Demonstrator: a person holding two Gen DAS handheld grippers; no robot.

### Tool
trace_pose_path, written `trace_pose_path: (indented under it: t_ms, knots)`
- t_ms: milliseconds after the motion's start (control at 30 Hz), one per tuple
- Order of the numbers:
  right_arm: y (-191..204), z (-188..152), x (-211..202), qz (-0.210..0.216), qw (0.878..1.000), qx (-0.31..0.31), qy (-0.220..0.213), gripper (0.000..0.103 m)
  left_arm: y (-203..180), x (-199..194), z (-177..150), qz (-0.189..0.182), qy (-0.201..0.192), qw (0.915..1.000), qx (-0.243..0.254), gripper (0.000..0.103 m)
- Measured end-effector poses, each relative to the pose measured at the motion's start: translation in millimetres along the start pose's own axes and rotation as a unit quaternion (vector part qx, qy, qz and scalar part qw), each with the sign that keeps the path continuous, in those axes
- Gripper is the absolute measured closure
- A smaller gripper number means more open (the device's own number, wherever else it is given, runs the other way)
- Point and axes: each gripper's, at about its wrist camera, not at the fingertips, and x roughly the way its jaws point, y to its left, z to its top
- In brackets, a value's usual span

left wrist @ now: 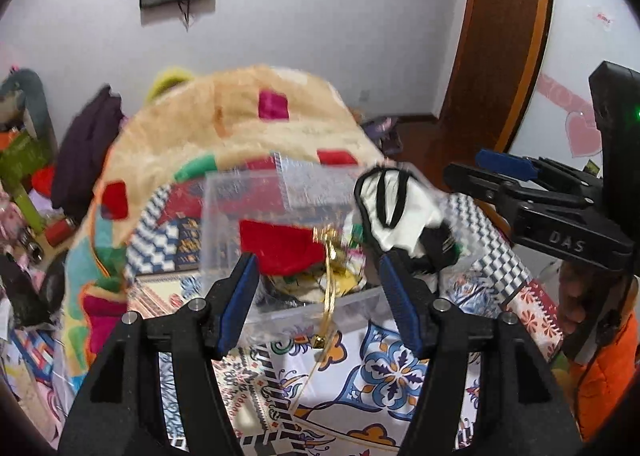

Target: Organize soft objects

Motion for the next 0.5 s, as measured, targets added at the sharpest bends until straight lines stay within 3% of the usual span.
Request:
trace_pose_path:
  t_ms: [200, 333, 500]
  knots:
    - [11.0, 5.9, -49.4, 0.005, 0.998, -0.012, -0.057, 0.043, -10.3, -47.4, 9.4, 0.009, -0.079, 0.9968, 0.003, 0.035]
    - [21.7, 3.8, -74.4, 0.01, 0.996, -0.022, -0.084, 0.043, -20.4, -73.1, 5.3, 0.024, -0.131, 0.991, 0.01, 0.023]
    - [28.6, -9.3, -96.1, 0.014, 0.993, -0.015, -0.117, 0.026, -32.1, -95.8, -6.4, 0.039, -0.173, 0.9841, 0.015, 0.015]
